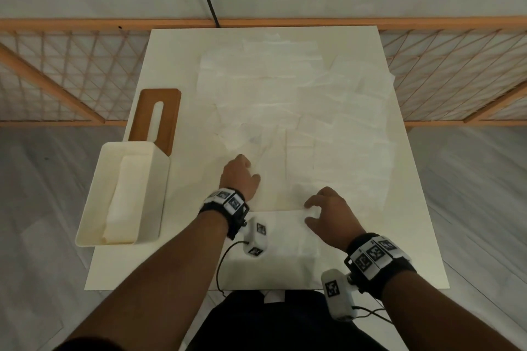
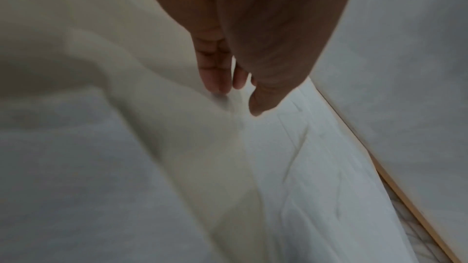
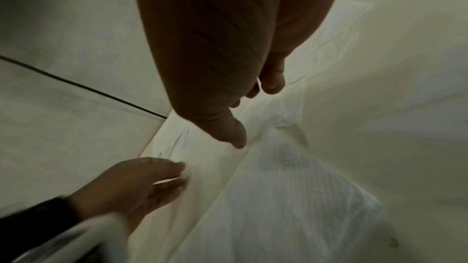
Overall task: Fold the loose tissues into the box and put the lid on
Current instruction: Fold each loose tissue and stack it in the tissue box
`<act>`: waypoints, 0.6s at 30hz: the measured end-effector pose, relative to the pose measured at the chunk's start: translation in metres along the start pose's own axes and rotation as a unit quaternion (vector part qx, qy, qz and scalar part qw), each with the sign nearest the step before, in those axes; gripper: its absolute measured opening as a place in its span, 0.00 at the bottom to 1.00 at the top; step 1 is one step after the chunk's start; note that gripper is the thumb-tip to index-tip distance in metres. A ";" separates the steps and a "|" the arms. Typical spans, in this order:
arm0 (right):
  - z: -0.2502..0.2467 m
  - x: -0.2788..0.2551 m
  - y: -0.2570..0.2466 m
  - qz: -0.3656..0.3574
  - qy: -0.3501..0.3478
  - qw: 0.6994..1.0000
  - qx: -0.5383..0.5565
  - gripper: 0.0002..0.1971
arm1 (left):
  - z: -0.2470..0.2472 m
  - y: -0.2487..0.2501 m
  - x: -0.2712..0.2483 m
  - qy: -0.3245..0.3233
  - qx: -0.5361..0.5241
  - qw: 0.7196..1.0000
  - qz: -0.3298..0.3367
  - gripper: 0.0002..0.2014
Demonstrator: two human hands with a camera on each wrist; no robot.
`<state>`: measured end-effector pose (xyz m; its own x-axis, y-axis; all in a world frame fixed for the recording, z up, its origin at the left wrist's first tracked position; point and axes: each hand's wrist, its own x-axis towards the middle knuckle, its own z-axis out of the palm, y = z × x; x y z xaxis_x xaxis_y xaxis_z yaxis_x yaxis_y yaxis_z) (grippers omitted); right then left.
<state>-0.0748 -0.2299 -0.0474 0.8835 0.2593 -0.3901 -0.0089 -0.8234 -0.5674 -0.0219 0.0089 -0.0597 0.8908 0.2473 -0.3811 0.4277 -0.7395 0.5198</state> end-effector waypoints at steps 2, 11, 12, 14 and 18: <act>-0.004 -0.003 0.002 0.004 0.011 1.000 0.010 0.11 | 0.006 0.016 0.011 -0.003 -0.022 0.999 -0.041 0.20; -0.024 -0.005 0.019 0.029 0.058 0.996 0.060 0.09 | -0.003 0.040 0.026 0.018 -0.133 0.983 -0.122 0.13; -0.026 -0.003 0.020 0.033 0.065 0.995 0.069 0.09 | -0.010 0.042 0.027 0.027 -0.165 0.979 -0.117 0.14; -0.031 0.000 0.020 0.056 0.072 0.990 0.109 0.07 | -0.028 0.051 0.023 0.032 -0.251 0.961 -0.109 0.15; -0.036 0.006 0.010 0.108 0.046 0.944 0.310 0.07 | -0.070 0.073 0.004 0.011 -0.406 0.910 -0.078 0.12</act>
<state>-0.0529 -0.2551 -0.0295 0.8668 0.0507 -0.4961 -0.4396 -0.3918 -0.8082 0.0234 -0.0003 0.0302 0.8082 0.3284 -0.4888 0.5144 0.0104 0.8575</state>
